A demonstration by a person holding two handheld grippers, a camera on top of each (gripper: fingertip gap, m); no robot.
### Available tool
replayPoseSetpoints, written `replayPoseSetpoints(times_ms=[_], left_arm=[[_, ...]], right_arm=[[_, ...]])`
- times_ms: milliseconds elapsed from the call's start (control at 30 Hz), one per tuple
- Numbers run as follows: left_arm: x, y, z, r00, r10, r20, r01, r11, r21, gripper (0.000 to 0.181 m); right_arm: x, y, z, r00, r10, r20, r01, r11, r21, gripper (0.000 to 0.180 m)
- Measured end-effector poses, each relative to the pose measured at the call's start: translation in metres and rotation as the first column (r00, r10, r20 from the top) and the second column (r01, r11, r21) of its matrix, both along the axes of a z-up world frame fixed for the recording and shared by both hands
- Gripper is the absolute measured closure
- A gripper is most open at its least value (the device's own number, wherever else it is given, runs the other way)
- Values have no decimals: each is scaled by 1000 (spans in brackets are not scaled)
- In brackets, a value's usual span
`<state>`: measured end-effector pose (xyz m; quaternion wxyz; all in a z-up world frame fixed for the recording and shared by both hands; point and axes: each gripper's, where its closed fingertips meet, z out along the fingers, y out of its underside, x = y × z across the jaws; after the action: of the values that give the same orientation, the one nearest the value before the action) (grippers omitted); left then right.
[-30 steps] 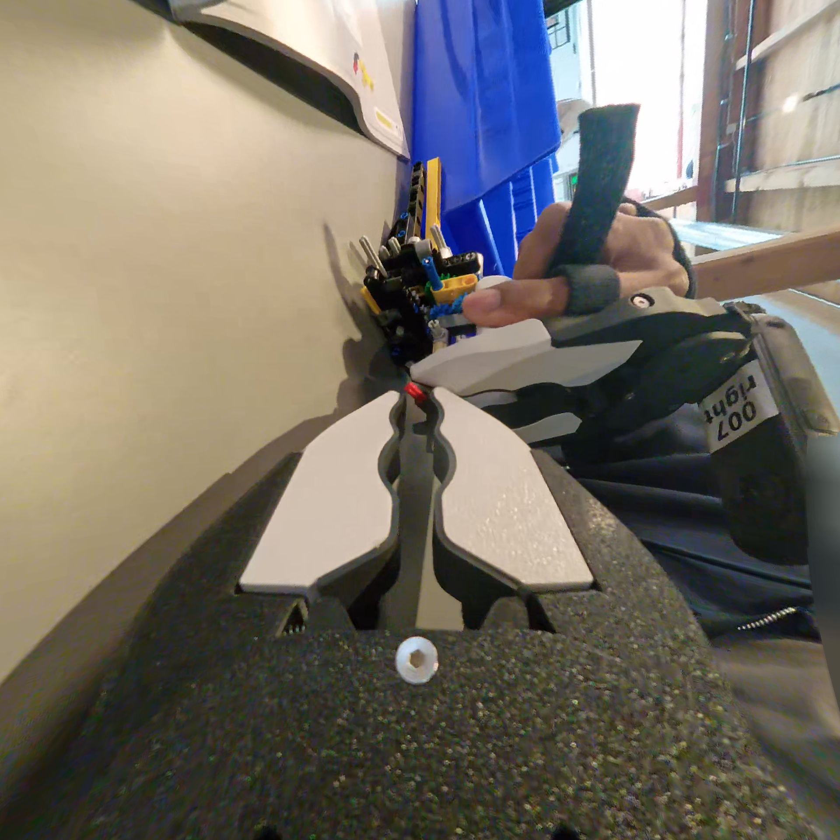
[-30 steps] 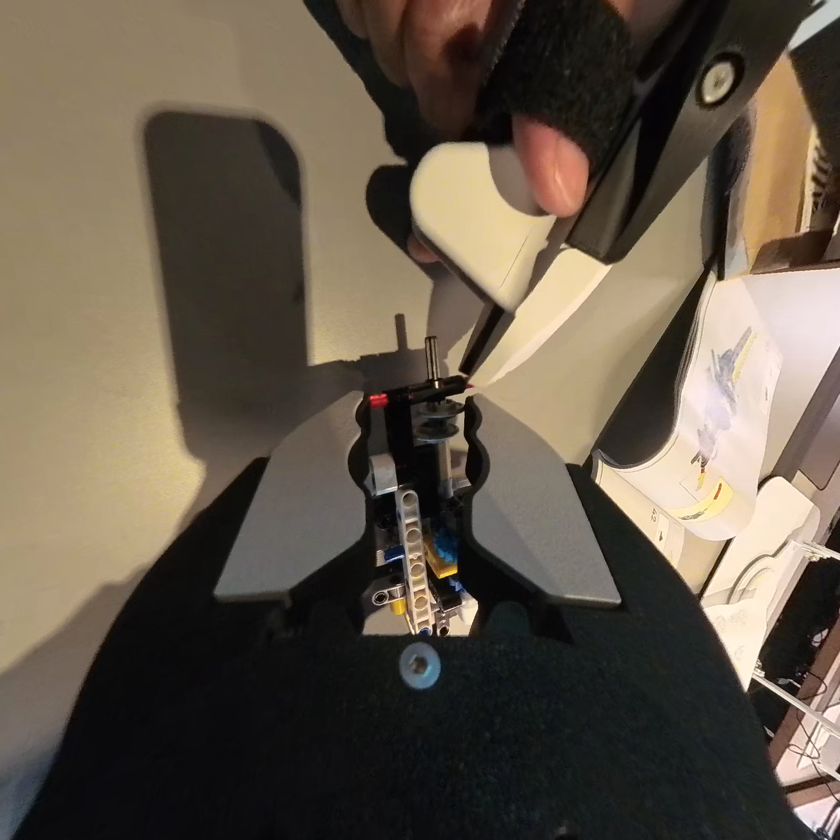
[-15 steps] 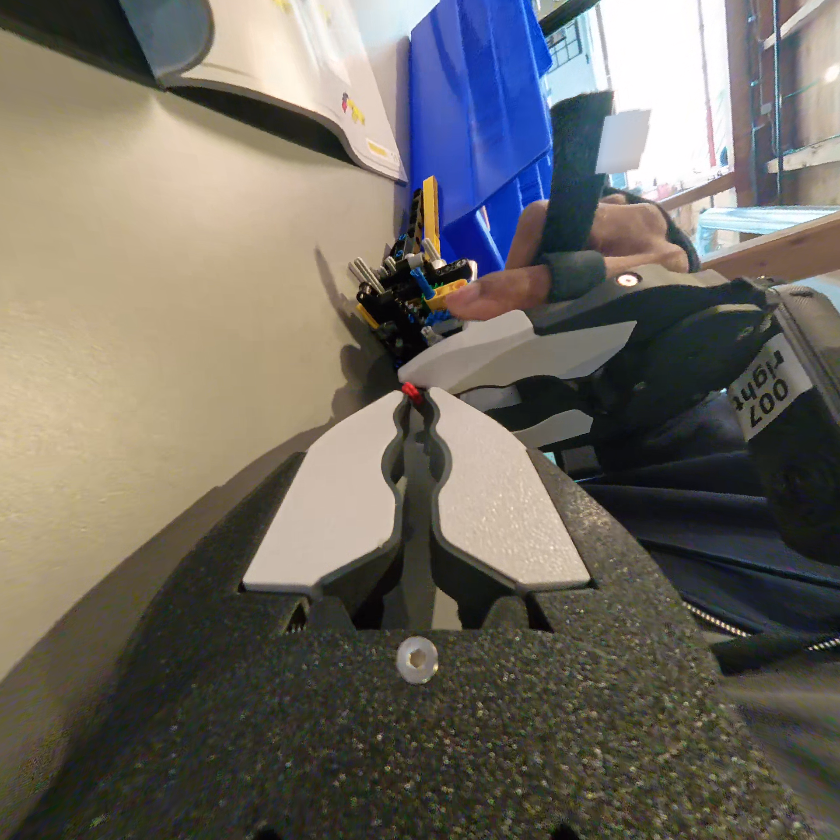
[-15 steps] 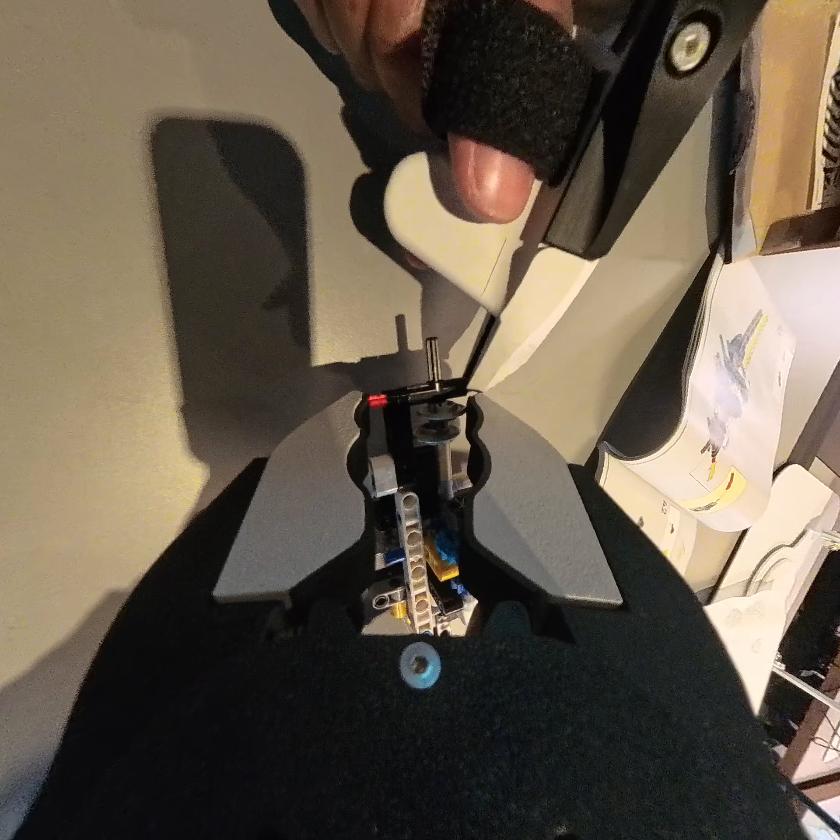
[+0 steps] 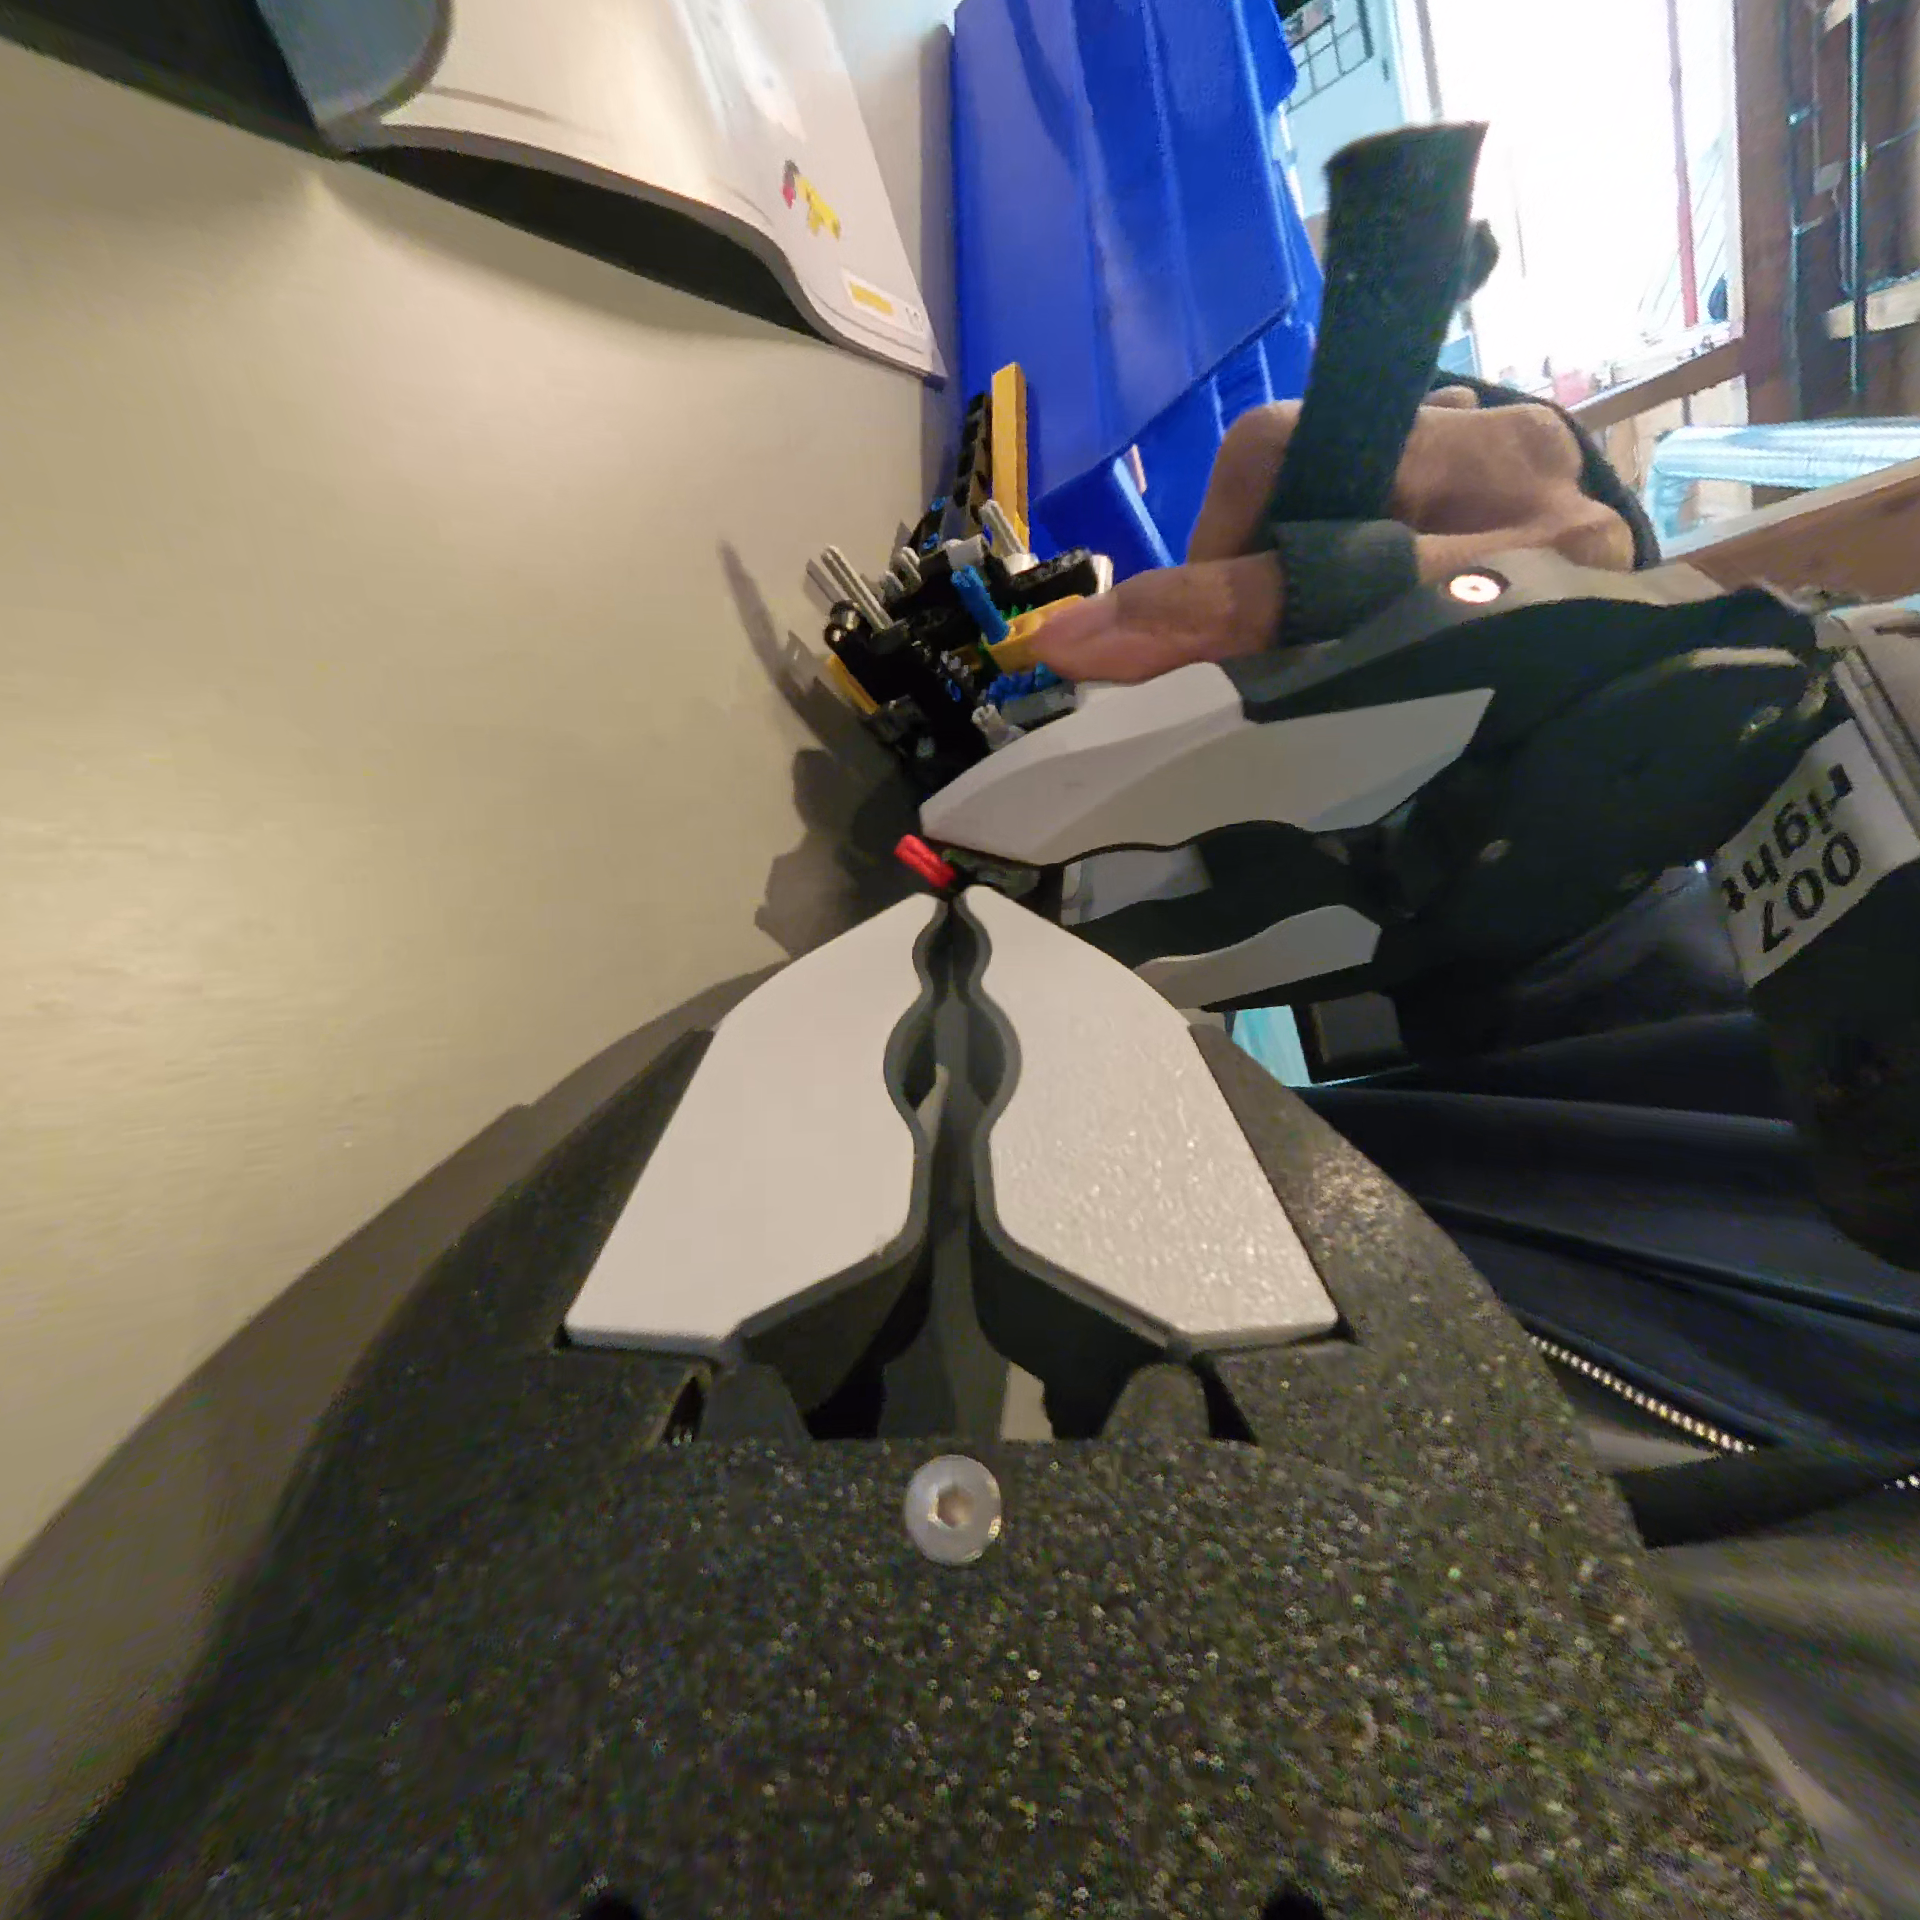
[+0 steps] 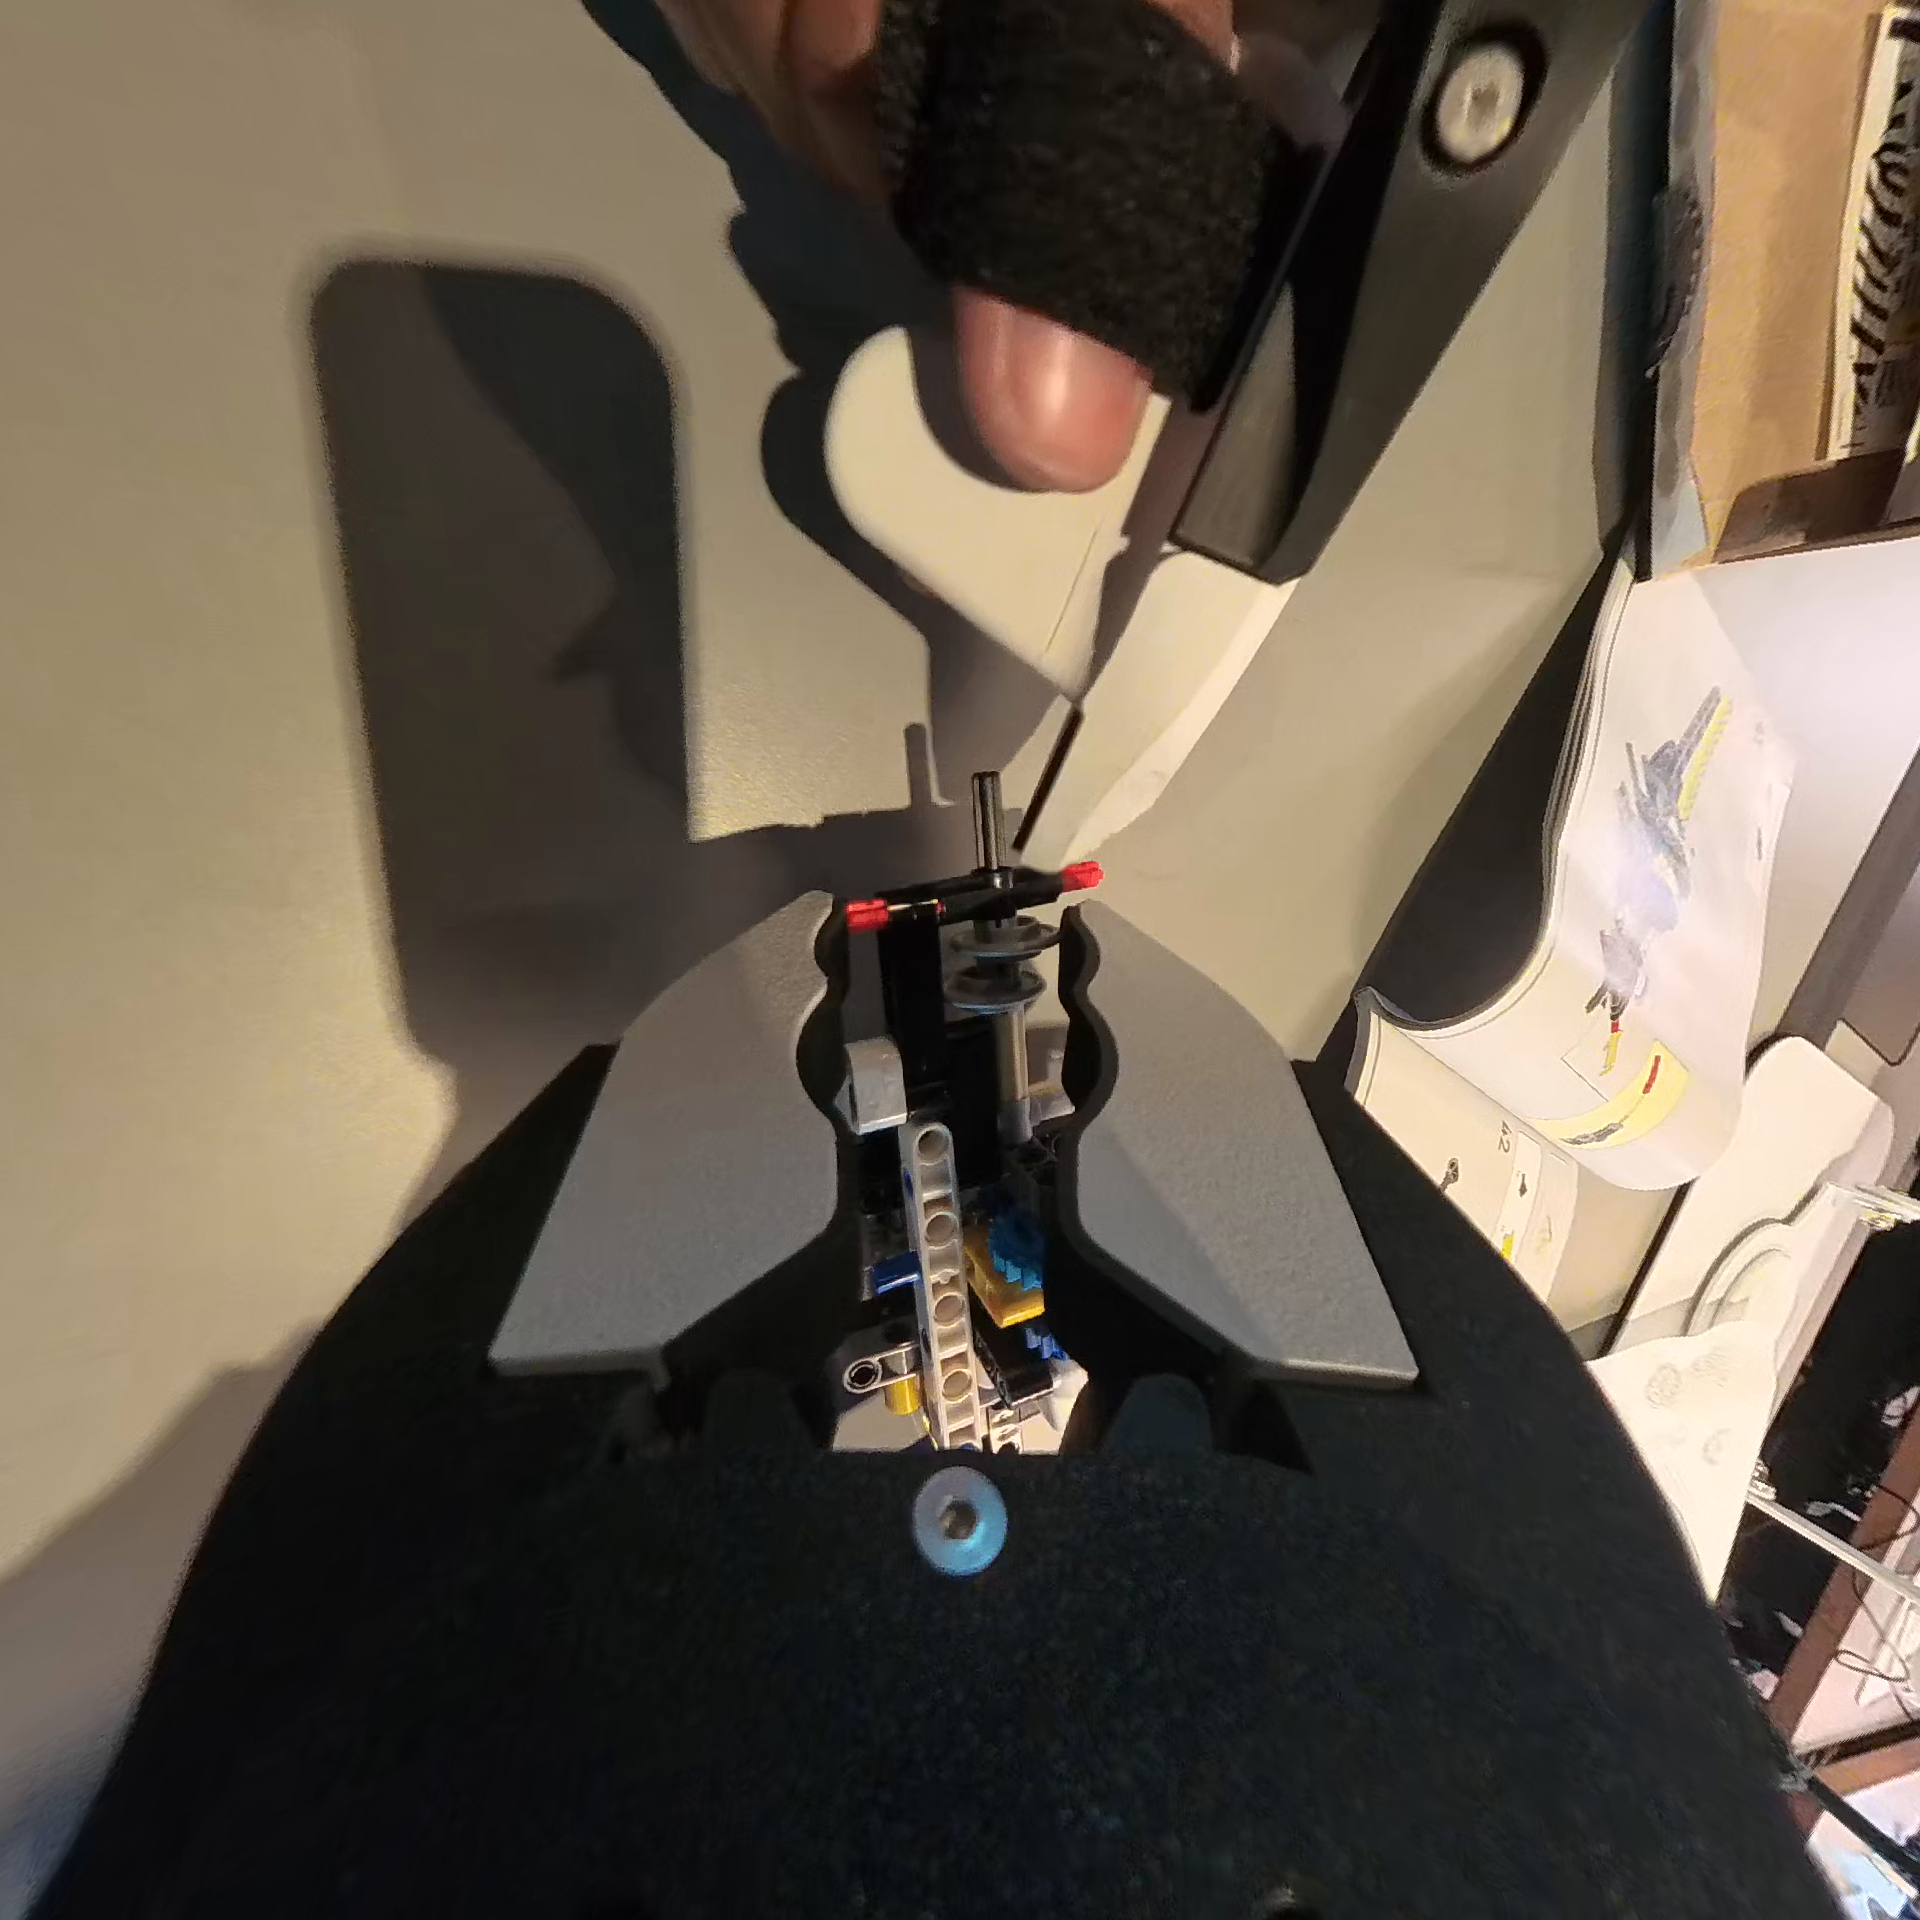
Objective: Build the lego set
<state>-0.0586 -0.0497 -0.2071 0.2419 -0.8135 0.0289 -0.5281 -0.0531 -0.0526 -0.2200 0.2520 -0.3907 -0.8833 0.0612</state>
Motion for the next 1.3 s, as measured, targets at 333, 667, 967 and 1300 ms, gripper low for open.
replayPoseSetpoints(times_ms=[333,667,967,1300], left_arm=[[0,3,0,991,67,118,-52,991,-127,172],[1,3,-1,978,105,178,-69,977,-200,175],[1,7,0,960,146,239,-83,963,-256,175],[4,6,2,949,156,274,-79,959,-273,175]], right_arm=[[-1,1,2,999,10,-35,-8,999,34,143],[-1,2,3,999,10,-49,-8,999,39,144],[-1,3,4,998,11,-61,-8,999,49,143],[0,3,4,998,6,-67,-3,999,42,143]])
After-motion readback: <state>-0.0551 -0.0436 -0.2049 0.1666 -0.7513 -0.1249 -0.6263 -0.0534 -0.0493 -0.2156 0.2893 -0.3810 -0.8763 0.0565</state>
